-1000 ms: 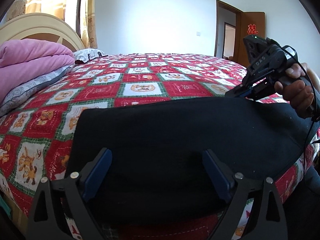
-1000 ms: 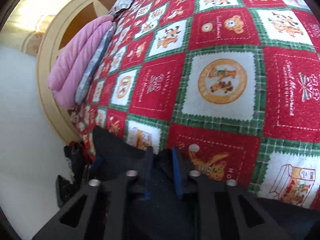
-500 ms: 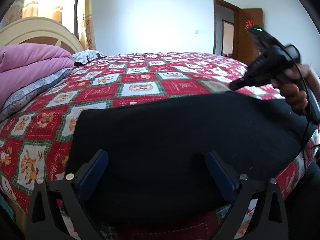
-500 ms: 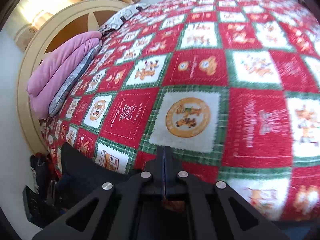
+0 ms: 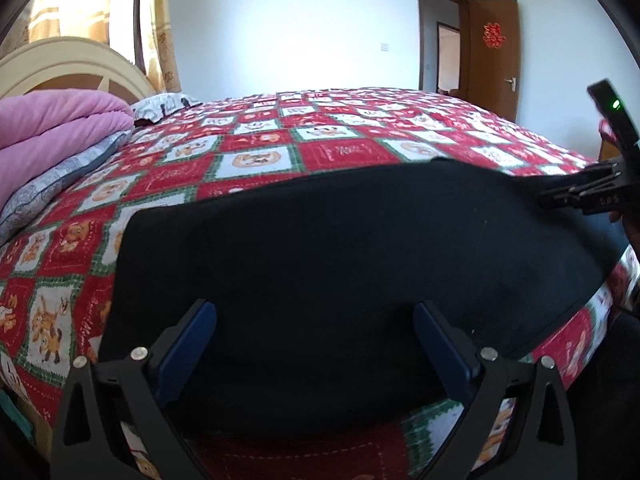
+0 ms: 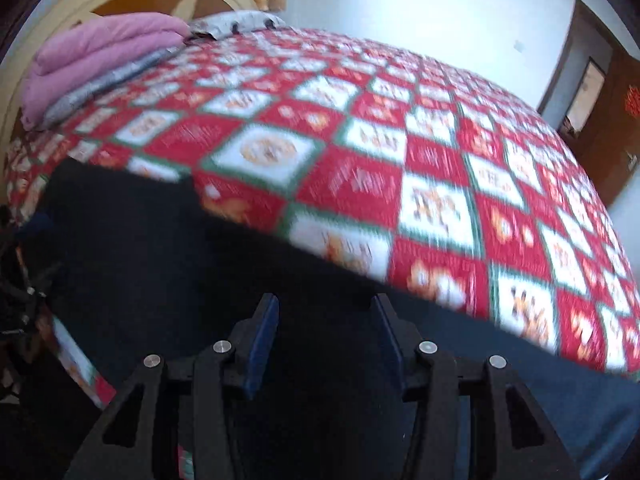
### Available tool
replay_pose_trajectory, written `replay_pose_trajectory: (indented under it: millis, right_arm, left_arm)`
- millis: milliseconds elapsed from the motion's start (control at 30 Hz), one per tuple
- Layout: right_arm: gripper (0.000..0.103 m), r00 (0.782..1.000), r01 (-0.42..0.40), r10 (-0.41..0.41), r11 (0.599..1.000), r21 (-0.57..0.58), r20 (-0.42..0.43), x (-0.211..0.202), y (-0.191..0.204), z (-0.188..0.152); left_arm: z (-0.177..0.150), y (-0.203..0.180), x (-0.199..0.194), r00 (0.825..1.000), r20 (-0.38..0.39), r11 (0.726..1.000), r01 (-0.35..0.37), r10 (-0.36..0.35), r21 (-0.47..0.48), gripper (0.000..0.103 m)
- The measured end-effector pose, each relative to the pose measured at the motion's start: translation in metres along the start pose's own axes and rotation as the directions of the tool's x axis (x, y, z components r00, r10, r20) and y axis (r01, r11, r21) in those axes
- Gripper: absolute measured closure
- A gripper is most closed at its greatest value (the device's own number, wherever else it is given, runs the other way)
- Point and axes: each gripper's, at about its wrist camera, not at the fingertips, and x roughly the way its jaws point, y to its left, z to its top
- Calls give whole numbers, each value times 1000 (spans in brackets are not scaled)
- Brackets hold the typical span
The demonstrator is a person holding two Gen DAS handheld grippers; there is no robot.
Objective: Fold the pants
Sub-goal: 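Grasp the folded pants edge with the right tool and lift it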
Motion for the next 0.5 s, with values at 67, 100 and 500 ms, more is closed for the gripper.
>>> replay_pose_trajectory:
  millis: [67,100,500]
  right_arm:
    - [46,1000,-8,8,1000,14,20,9,-5,-9]
    - [41,999,5,-5,1000,8,43,9,-6,-11]
    - [40,957,272,-284,951,149,62,-54,-116,-46]
  left_arm:
    - [-2,1,-2,1000,8,1000,3,-3,-5,1]
    - [-2,0,-2,1000,9,1000,0,0,-3,1]
    - [14,41,-11,991,13,987,-128,130,-100,1]
